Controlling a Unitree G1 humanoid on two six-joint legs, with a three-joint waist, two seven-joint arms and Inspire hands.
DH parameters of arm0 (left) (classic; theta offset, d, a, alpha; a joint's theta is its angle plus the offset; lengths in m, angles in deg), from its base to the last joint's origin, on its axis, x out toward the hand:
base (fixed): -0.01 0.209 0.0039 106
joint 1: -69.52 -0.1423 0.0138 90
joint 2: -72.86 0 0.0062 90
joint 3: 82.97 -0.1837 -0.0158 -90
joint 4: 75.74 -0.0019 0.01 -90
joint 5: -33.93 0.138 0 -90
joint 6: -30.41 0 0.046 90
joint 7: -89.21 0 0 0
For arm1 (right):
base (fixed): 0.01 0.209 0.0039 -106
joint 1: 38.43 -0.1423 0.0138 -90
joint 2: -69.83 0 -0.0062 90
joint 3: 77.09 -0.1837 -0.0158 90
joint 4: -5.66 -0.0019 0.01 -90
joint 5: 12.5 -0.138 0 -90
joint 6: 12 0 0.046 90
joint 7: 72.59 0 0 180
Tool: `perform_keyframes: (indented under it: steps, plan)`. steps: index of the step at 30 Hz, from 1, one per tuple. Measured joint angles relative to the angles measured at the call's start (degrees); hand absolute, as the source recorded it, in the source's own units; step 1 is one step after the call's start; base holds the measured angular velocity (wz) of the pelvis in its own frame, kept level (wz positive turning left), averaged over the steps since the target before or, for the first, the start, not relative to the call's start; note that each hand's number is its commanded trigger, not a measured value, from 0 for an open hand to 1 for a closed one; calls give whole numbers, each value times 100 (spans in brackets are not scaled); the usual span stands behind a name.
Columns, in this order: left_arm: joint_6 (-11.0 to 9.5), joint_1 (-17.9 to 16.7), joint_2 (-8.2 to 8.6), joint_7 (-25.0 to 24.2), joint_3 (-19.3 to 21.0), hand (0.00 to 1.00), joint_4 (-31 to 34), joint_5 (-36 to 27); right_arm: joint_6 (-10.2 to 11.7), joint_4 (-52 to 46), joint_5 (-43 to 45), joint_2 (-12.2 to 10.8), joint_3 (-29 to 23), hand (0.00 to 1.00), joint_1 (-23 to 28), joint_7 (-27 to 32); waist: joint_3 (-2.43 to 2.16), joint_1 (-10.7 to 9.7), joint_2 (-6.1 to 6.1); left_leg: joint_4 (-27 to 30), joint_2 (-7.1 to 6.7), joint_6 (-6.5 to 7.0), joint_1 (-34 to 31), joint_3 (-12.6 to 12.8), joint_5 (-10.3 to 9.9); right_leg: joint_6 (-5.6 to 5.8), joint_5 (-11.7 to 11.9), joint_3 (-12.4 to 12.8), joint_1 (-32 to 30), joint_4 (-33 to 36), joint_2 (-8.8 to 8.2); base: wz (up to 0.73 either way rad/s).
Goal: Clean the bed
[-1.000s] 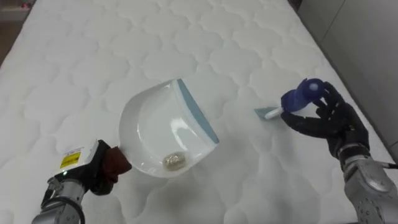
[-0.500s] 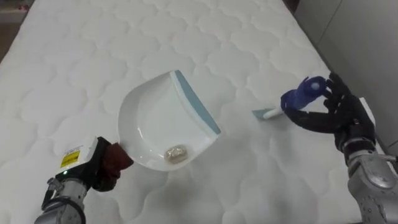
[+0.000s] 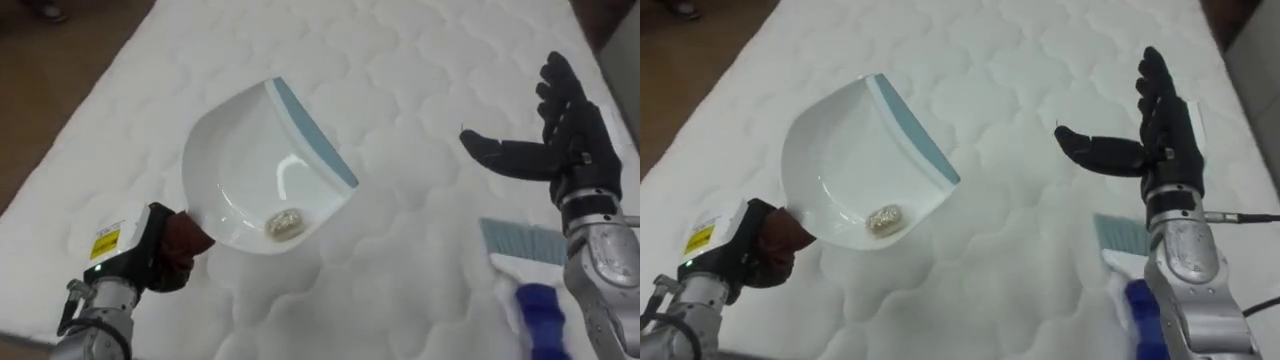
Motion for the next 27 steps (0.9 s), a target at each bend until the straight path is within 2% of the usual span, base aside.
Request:
perform_keyframes:
  steps: [1,3,4,5,7,8,9,11,12,13,14,15,16,17,18,19,20,21,22,23,24,27]
  plan:
    - [-1,-25,23,0,0,100,1,-6,0,5,1,-5,23,0,0,14,2,38,-8,6,2,-15,-44,-53,20,-5,-14,-33,1,0,-3,73]
    - [33,-106,95,-12,-2,100,0,-2,0,4,46,-69,126,0,10,112,10,79,-32,78,-5,-95,-263,-360,106,-39,-46,-272,16,-45,-22,80]
    - [51,-123,115,-13,-4,100,-2,-5,0,4,77,-94,157,0,22,135,11,76,-36,94,-7,-112,-323,-405,135,-48,-52,-342,29,-60,-31,92]
    - [60,-154,184,-13,-2,100,-12,-5,0,5,75,-147,168,0,75,138,18,62,-35,107,-6,-145,-423,-420,195,-68,-65,-515,117,-132,-53,102]
    - [56,-187,309,-15,-9,100,-67,-6,0,35,67,-171,159,0,229,138,39,19,-60,128,57,-162,-512,-20,355,-38,-150,-794,267,-156,-132,108]
    - [55,-197,369,-16,-8,100,-101,-10,1,76,16,-180,151,0,297,136,58,16,-74,150,191,-149,-622,587,517,21,-198,-1059,345,-177,-213,114]
    - [34,-205,380,-28,-8,100,-102,-6,11,108,-1,-181,136,0,354,135,78,-18,-104,144,290,-120,-735,1048,683,-14,-225,-1262,357,-168,-300,112]
    - [29,-206,383,-28,-5,100,-102,-8,45,246,-6,-182,131,0,362,127,91,-17,-130,130,301,-100,-883,1173,843,-36,-247,-1515,318,-112,-378,89]
    - [26,-210,387,-30,4,100,-102,-10,45,270,1,-183,131,0,384,127,88,-14,-122,111,282,-64,-988,1187,971,-40,-256,-1834,338,-91,-440,91]
    - [21,-208,385,-30,4,100,-102,-9,50,270,-3,-184,131,0,416,128,85,-44,-116,63,270,-35,-1035,1234,1070,-38,-255,-2016,376,-98,-507,116]
    - [-12,-195,393,-31,6,100,-104,-9,88,269,-13,-185,110,0,506,132,81,-94,-117,-20,296,52,-1055,1586,1269,-18,-265,-2432,442,-89,-633,134]
    - [-63,-182,421,-30,8,100,-125,-6,100,266,-21,-190,79,0,587,134,79,-183,-100,238,423,171,-1129,2157,1235,34,-283,-3038,550,-77,-802,124]
    - [-80,-189,433,-29,8,100,-148,-5,99,267,-14,-209,77,0,627,132,77,-186,-101,560,530,257,-1148,2410,1062,78,-297,-3320,654,-72,-882,84]
    - [-79,-269,425,-25,37,100,-173,-5,98,260,-7,-285,107,0,653,78,62,-158,-84,1229,703,229,-1075,2764,616,156,-305,-3794,874,-65,-1005,44]
    - [-73,-287,423,-25,86,100,-218,-3,98,206,-9,-346,105,0,649,31,43,-154,-10,1501,868,-7,-1026,2894,269,245,-326,-4064,1032,80,-1059,38]
    - [-66,-269,431,-25,108,100,-224,2,98,195,-13,-346,99,0,620,13,57,-141,38,1436,851,12,-1049,2894,175,278,-352,-4091,1039,238,-1097,63]
    - [-60,-227,417,-25,122,100,-242,3,98,195,-21,-367,96,0,604,7,66,-227,44,1262,712,182,-1045,2740,65,297,-383,-3982,982,435,-1079,91]
    - [-60,-184,429,-25,119,100,-260,3,98,197,-8,-366,88,0,613,9,58,-276,-38,1068,489,308,-1024,2536,161,273,-375,-3538,848,431,-1052,98]
    - [-64,-190,445,-25,119,100,-259,8,98,198,5,-366,79,0,612,15,44,-271,-62,974,393,354,-1007,2489,214,285,-370,-3302,789,419,-1038,80]
    - [-76,-217,467,-25,120,100,-254,14,101,198,18,-365,67,0,611,36,35,-182,-84,802,253,417,-920,2451,282,324,-367,-2966,756,376,-1018,55]
    - [-78,-246,464,-25,144,100,-241,8,102,198,3,-366,68,0,610,46,30,-86,-89,684,137,461,-853,2368,324,386,-406,-2827,771,315,-1020,49]
    - [-80,-284,464,-22,298,100,-195,3,103,200,-30,-367,69,0,614,65,13,132,-135,591,-25,539,-844,2192,384,442,-403,-2796,823,271,-1047,46]
